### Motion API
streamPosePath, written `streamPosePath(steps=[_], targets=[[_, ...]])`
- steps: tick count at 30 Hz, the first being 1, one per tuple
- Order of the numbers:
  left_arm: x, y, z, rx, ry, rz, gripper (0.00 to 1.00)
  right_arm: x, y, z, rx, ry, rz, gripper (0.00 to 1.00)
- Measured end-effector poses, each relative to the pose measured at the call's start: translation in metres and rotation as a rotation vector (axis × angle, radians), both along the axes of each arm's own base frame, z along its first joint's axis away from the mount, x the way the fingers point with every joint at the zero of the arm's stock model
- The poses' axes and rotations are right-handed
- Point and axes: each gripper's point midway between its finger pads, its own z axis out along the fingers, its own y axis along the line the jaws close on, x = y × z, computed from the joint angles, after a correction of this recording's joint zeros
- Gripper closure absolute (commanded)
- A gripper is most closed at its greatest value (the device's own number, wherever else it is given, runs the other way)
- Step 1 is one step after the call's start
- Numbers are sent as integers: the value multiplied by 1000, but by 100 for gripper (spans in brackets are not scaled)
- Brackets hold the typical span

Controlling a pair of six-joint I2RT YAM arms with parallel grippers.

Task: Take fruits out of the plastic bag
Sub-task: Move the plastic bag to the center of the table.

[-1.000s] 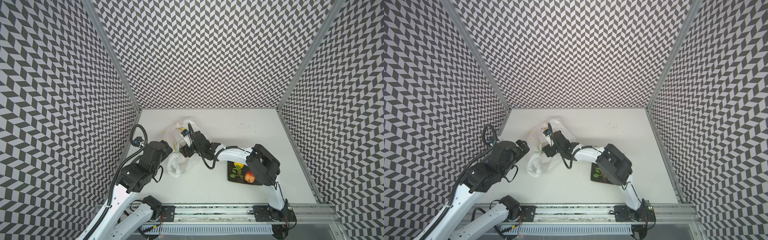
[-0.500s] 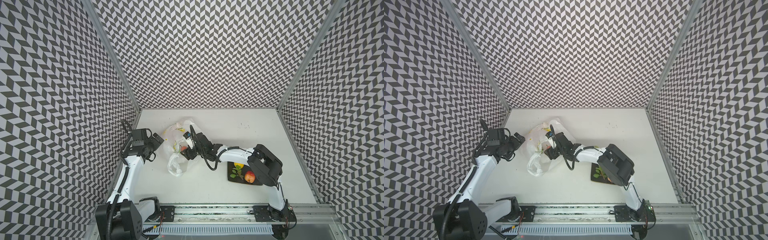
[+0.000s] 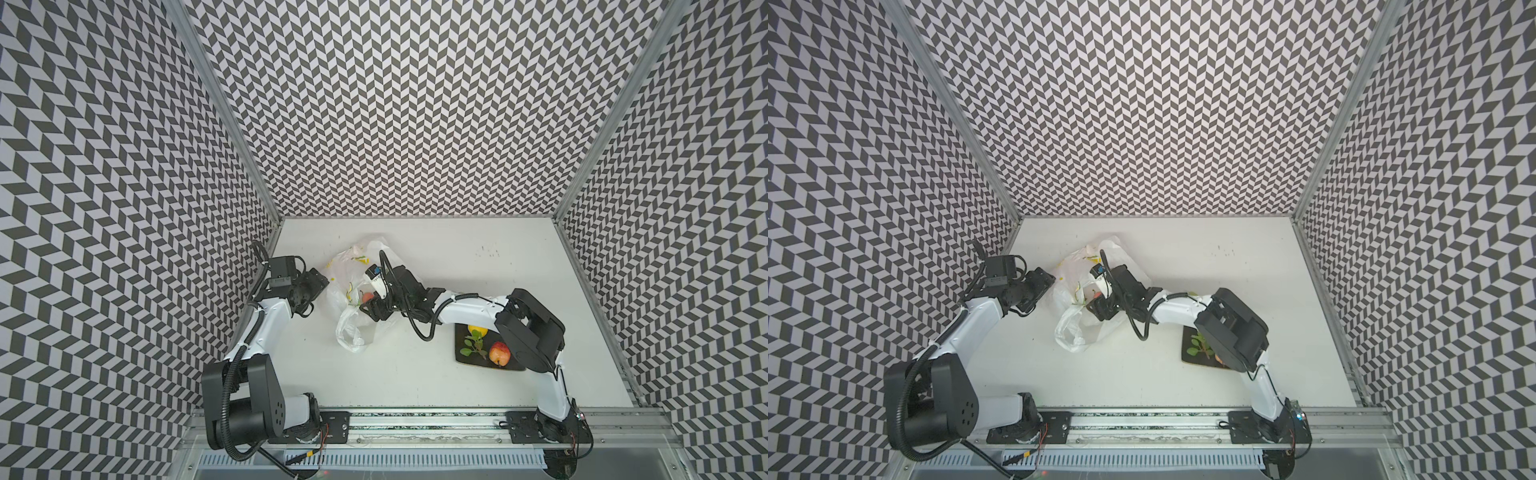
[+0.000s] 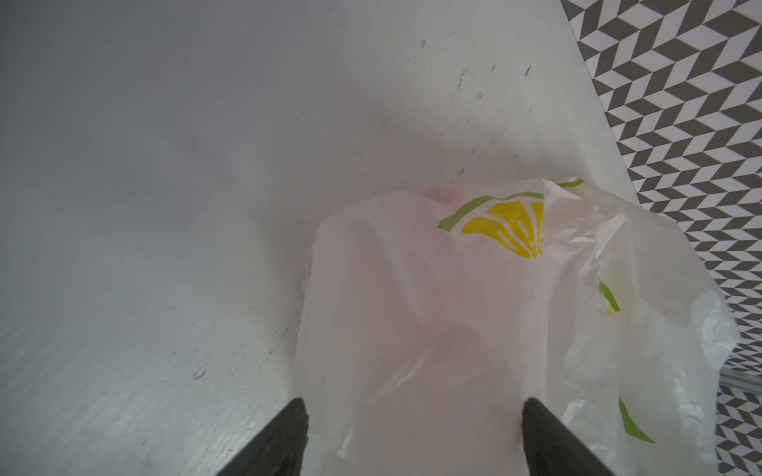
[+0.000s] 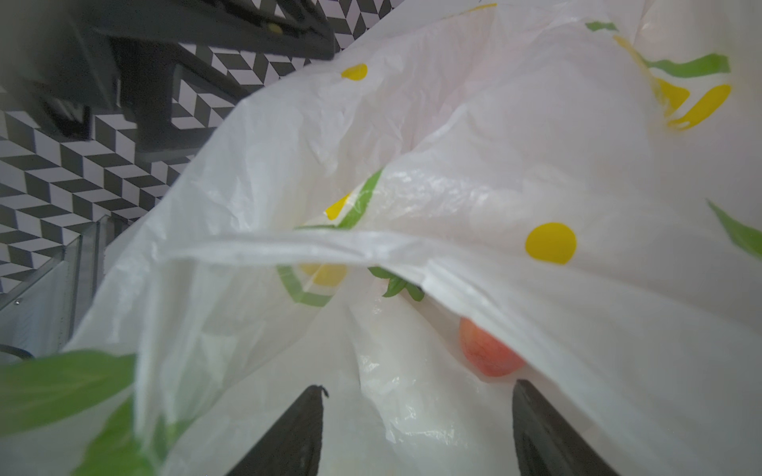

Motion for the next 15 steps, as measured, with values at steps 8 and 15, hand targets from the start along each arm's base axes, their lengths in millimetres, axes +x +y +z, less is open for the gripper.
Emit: streamPosePath(steps=[8, 15], targets=[[5, -22, 4, -7, -32, -85, 80, -3, -4, -9, -15, 14, 2, 31], [4, -39, 13, 10, -58, -153, 100, -5, -8, -16, -32, 24, -6, 31]])
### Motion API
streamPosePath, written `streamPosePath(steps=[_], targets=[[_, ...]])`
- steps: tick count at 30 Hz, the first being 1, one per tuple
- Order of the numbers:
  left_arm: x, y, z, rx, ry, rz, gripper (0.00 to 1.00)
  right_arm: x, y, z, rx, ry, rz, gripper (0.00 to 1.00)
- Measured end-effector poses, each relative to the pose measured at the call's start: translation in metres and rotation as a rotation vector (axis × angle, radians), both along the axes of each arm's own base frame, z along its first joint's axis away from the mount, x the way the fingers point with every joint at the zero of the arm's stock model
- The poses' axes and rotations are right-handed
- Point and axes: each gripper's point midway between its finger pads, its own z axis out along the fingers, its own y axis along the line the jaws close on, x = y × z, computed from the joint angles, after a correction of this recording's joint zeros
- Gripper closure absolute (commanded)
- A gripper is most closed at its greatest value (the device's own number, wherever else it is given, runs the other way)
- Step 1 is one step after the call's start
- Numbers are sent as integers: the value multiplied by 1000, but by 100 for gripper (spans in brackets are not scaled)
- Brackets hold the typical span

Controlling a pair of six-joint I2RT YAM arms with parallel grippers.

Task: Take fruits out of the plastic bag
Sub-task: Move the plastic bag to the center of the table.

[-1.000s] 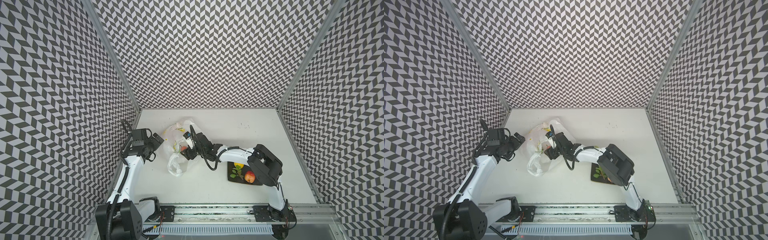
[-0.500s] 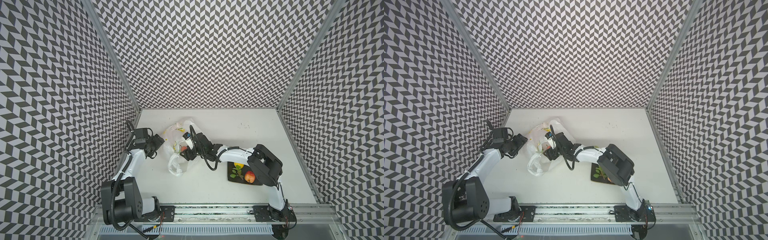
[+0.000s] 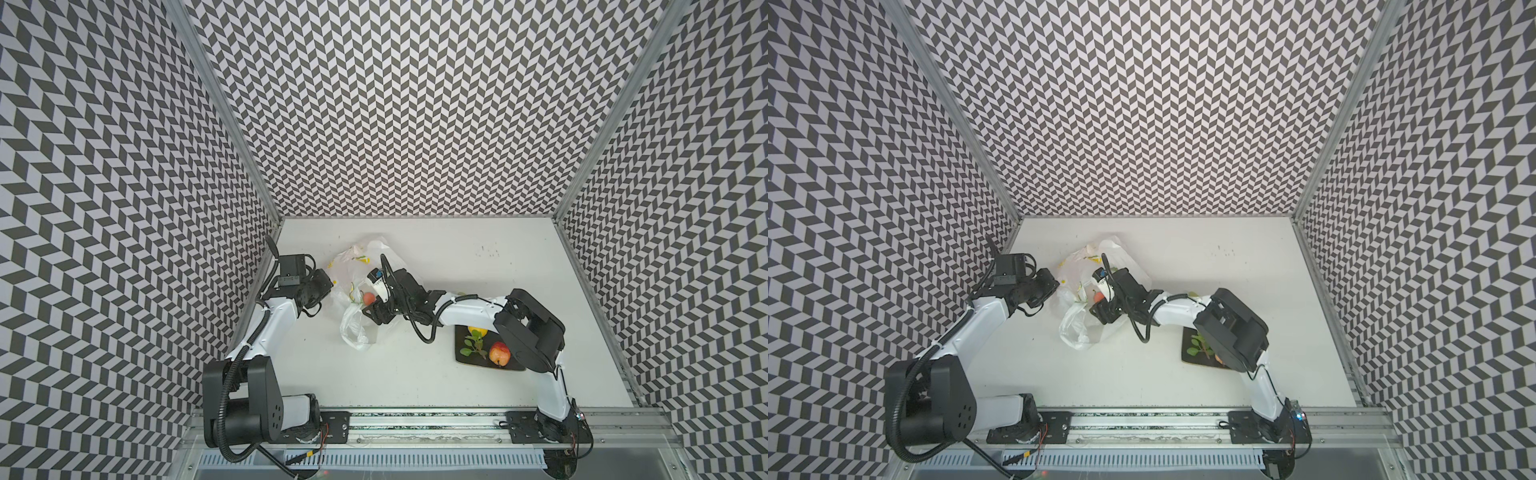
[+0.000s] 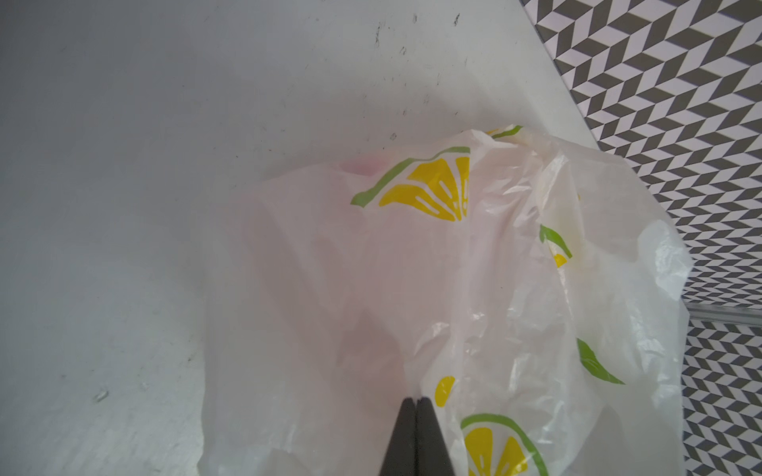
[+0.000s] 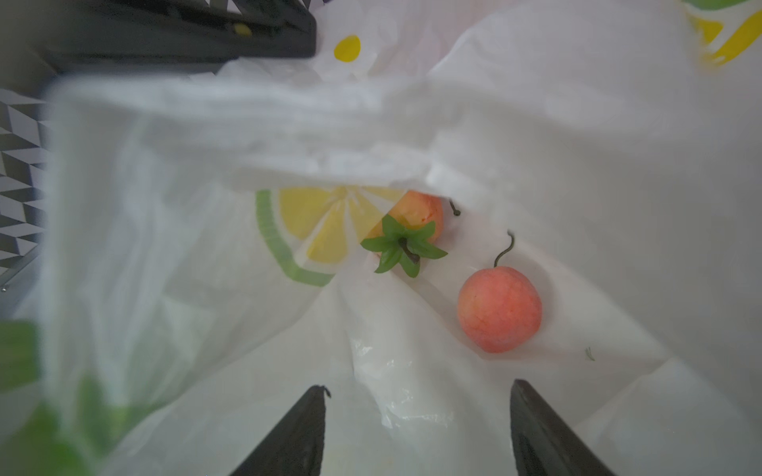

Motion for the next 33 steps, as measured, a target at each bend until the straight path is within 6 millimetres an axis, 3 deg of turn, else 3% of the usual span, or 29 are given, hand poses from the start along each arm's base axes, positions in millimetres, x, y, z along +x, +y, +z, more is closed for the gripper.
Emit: streamPosePath(steps=[6, 10, 12, 15, 18, 20, 23, 27, 30, 33], targets=[[2, -40, 46, 18, -105, -112, 100, 7, -6, 0, -15, -12, -32, 31], [-14, -68, 77, 17, -193, -184, 100, 8, -14, 6, -15, -21, -50, 32], [-24, -74, 79, 14, -214, -200, 98, 7, -17, 8, -15, -23, -54, 31], [-34, -65, 56, 28, -170, -177, 71, 8, -21, 5, -22, -18, -64, 32], [-42, -52, 26, 56, -81, -139, 29, 5, -26, -3, -41, -1, -69, 32], [-45, -44, 23, 78, -65, -111, 13, 3, -29, -8, -53, 14, -73, 32], [-49, -35, 44, 109, -109, -76, 7, 2, -30, -11, -56, 30, -84, 32], [-51, -37, 95, 111, -211, -60, 3, 4, -33, -10, -45, 49, -108, 32], [-62, -63, 121, 77, -259, -112, 2, 2, -39, -7, -37, 60, -124, 32], [-83, -103, 130, 28, -261, -210, 2, 3, -42, 1, -22, 60, -133, 32]])
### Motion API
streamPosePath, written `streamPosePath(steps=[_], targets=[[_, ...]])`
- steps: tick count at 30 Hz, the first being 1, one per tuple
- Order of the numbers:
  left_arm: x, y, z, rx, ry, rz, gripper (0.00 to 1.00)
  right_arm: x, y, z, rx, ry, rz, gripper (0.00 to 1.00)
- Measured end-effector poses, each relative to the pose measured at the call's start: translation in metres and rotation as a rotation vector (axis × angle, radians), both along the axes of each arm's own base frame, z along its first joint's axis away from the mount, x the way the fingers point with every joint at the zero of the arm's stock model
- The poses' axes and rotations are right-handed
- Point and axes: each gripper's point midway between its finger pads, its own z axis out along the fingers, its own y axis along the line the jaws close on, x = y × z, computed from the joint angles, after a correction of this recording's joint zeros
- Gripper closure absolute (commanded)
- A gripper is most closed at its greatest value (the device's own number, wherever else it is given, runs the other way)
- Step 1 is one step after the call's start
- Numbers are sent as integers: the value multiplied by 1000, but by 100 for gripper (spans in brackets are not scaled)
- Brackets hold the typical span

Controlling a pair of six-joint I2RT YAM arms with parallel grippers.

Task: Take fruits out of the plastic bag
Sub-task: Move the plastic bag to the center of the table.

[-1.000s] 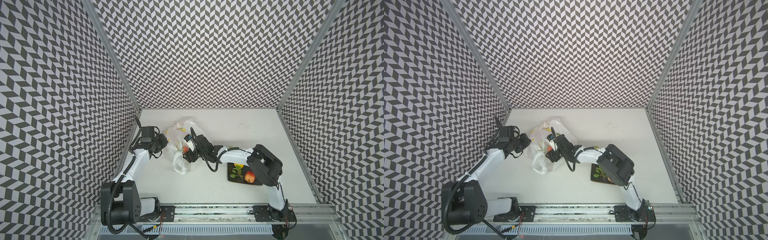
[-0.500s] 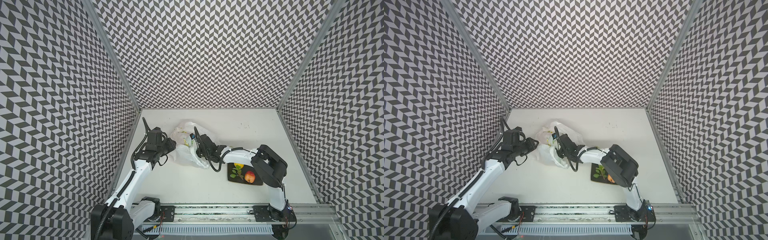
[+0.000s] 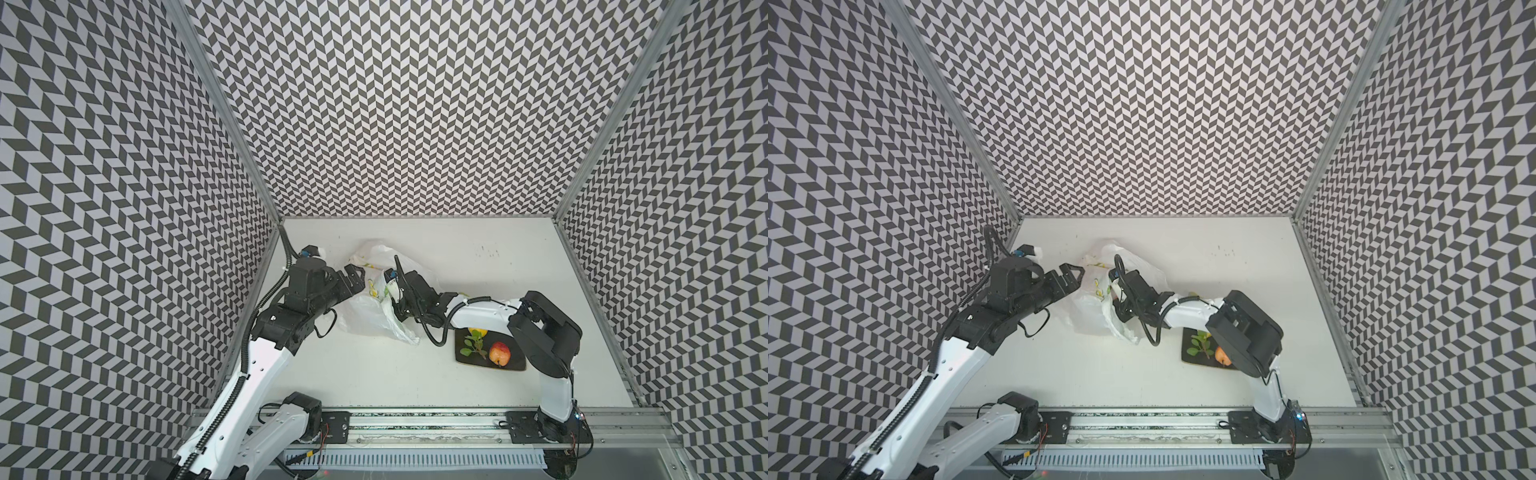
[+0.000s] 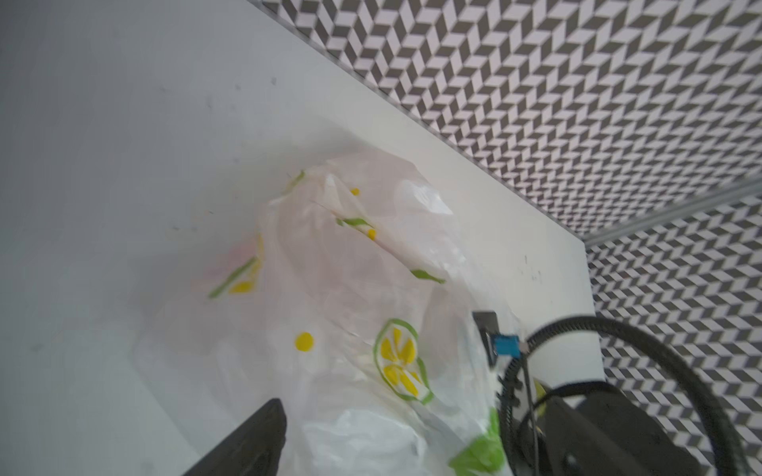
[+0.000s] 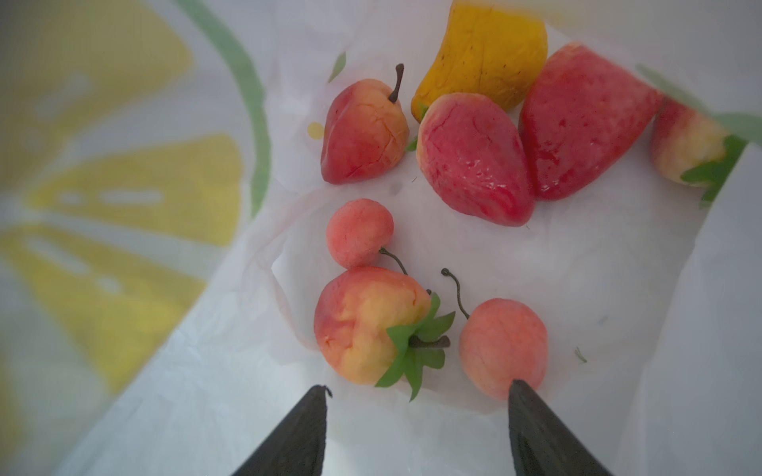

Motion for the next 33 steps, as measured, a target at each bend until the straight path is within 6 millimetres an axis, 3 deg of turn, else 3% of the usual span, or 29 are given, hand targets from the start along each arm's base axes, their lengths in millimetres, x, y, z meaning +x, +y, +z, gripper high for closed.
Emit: streamPosePath(steps=[4, 7, 14, 22, 25, 30, 33], targets=[[-28, -47, -5, -15, 57, -124, 2, 2, 0, 6, 13, -7, -4, 33], [-37, -66, -11, -3, 98, -156, 3, 2, -1, 5, 12, -2, -7, 33], [-45, -64, -33, 23, 173, -117, 17, 2, 0, 7, 33, 22, -18, 33], [-55, -61, -63, 36, 233, -124, 19, 1, 0, 6, 54, 44, -27, 33], [-53, -63, -67, 32, 230, -126, 33, 1, 2, 8, 64, 47, -28, 34], [-45, -66, -68, 25, 218, -119, 75, 1, 3, 9, 82, 56, -35, 34], [-45, -60, -70, 41, 214, -105, 93, 2, 3, 8, 84, 64, -48, 35]])
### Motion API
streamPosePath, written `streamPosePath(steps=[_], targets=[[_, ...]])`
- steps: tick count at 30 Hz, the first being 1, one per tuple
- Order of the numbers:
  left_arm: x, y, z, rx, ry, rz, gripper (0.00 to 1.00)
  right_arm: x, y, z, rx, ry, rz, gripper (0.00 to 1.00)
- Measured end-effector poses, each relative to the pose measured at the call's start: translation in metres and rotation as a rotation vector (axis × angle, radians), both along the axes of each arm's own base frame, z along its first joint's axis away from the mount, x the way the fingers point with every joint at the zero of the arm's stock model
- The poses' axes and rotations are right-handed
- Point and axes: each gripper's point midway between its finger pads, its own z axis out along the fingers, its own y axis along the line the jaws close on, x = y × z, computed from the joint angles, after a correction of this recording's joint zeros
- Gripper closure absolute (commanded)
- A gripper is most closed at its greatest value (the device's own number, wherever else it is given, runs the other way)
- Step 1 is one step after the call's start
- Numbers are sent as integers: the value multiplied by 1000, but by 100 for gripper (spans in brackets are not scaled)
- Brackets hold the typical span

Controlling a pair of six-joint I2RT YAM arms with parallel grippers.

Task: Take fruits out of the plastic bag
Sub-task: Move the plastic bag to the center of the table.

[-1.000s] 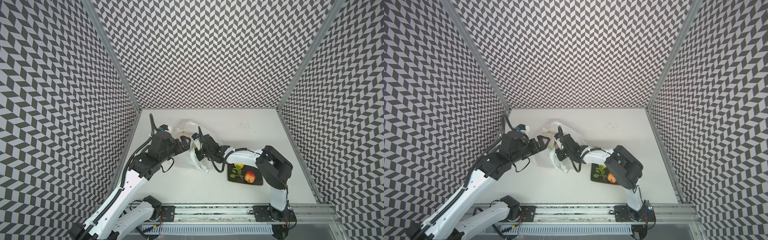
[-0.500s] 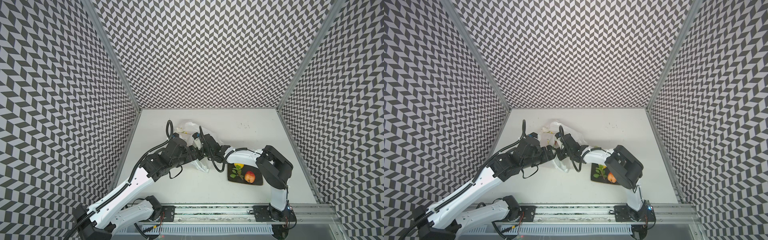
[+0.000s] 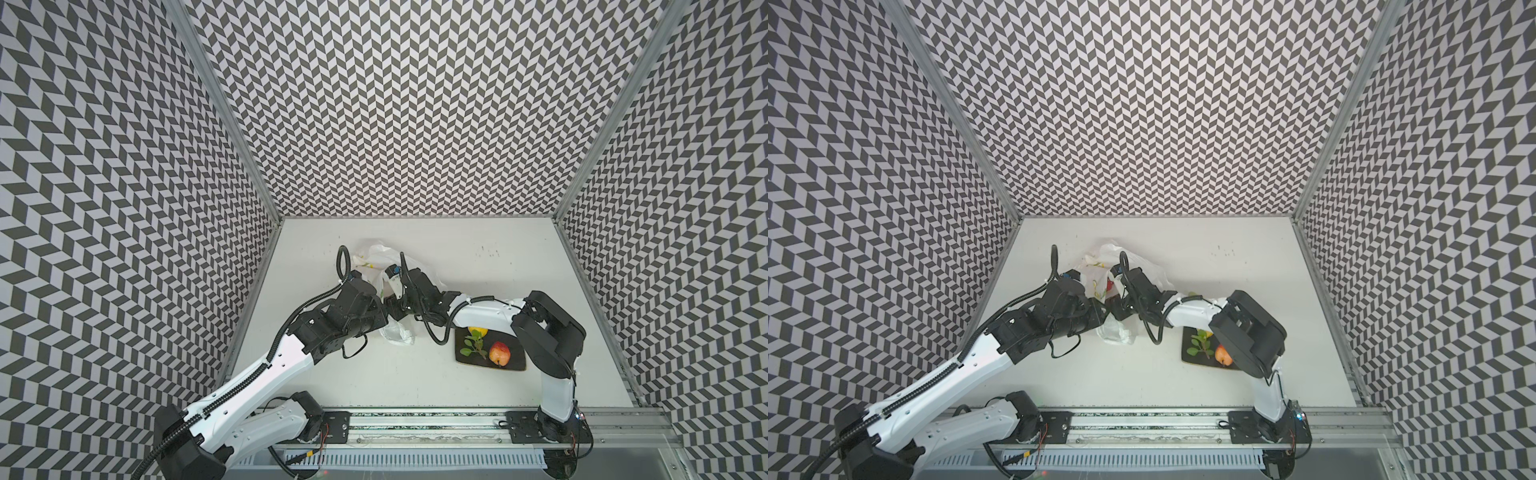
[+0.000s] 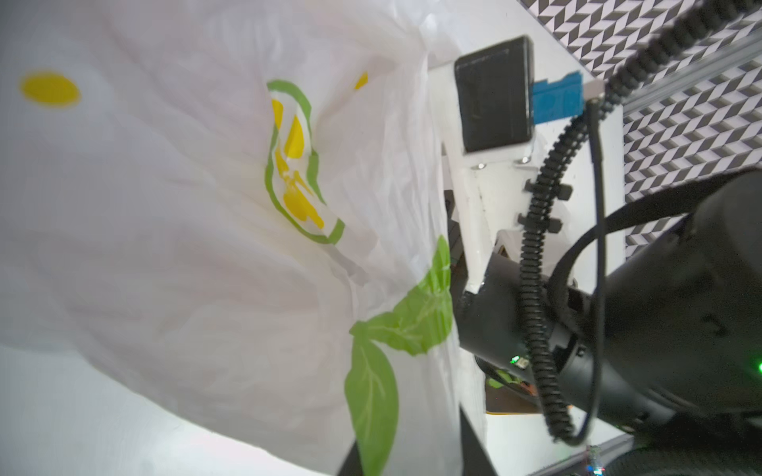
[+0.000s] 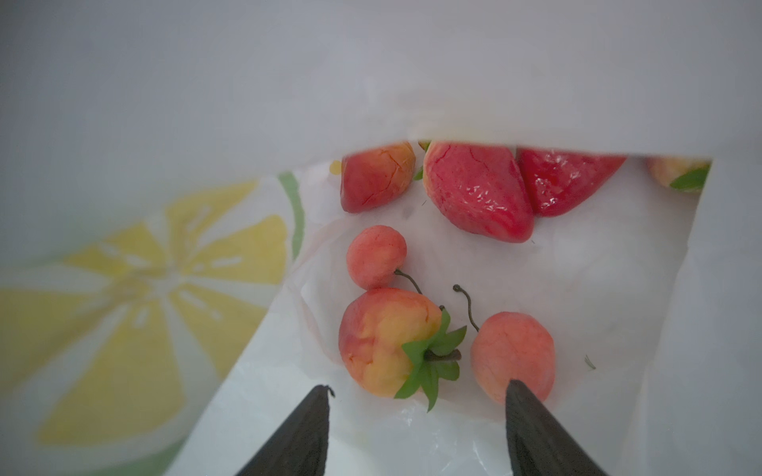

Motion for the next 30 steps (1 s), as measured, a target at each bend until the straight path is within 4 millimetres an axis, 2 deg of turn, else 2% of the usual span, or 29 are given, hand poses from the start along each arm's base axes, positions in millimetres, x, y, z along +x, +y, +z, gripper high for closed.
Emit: streamPosePath(steps=[1, 6, 12, 16, 23, 30], targets=[[-1, 3, 0, 5, -5, 6, 99, 1, -1, -1, -2, 1, -8, 35], [-22, 29, -6, 38, 2, 24, 100, 5, -8, -14, -32, 18, -59, 35], [-51, 54, -42, 101, 95, 39, 100, 4, -19, -36, -91, 54, -101, 35], [-64, 64, -61, 128, 151, 48, 100, 1, -25, -43, -118, 69, -112, 34], [-71, 70, -65, 134, 169, 56, 100, -2, -16, -38, -122, 8, -78, 32], [-71, 71, -65, 132, 169, 69, 100, -14, 19, -10, -88, -179, 73, 31]])
